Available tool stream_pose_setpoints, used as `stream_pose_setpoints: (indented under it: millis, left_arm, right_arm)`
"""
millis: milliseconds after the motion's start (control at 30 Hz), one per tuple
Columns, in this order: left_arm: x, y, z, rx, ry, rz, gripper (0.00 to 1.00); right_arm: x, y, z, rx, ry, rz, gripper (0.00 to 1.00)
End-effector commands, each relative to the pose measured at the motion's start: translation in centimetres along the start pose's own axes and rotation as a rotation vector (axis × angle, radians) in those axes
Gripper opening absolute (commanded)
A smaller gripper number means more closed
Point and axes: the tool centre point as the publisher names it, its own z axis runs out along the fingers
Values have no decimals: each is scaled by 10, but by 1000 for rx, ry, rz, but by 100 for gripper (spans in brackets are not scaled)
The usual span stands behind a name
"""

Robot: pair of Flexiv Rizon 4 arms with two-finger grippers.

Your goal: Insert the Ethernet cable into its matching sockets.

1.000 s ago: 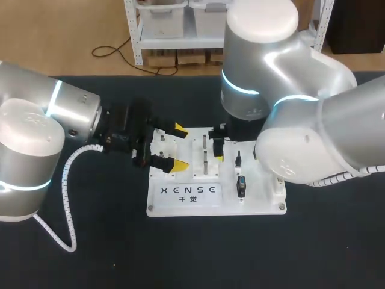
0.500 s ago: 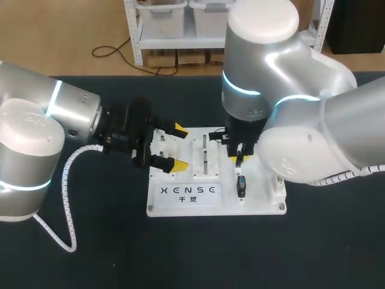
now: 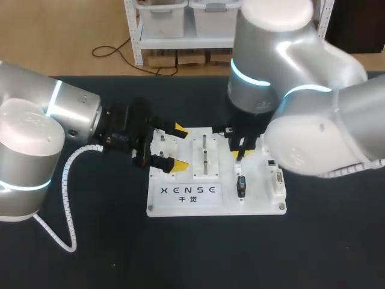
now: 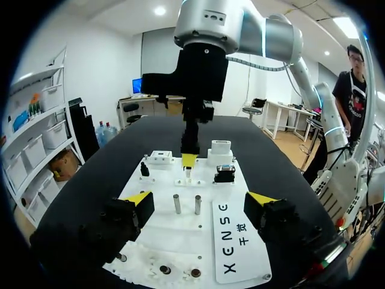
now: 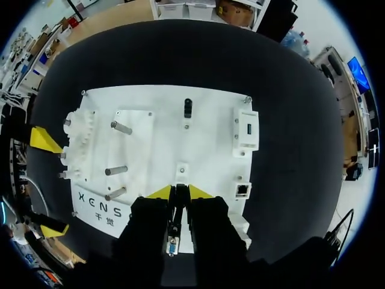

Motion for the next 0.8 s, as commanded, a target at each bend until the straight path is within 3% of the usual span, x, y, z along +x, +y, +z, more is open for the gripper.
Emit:
stream_pose_setpoints:
  millis: [33, 333, 800]
  left_arm:
    - [1, -1, 0, -3, -4, 2, 100]
    - [1, -1, 0, -3, -4, 2, 100]
    - [1, -1, 0, -3, -4, 2, 100]
  right_arm:
    - [2, -14, -17, -22, 10, 5, 0]
    - [6, -41, -28, 7, 36, 37, 0]
    - [9, -67, -13, 48, 59, 59, 0]
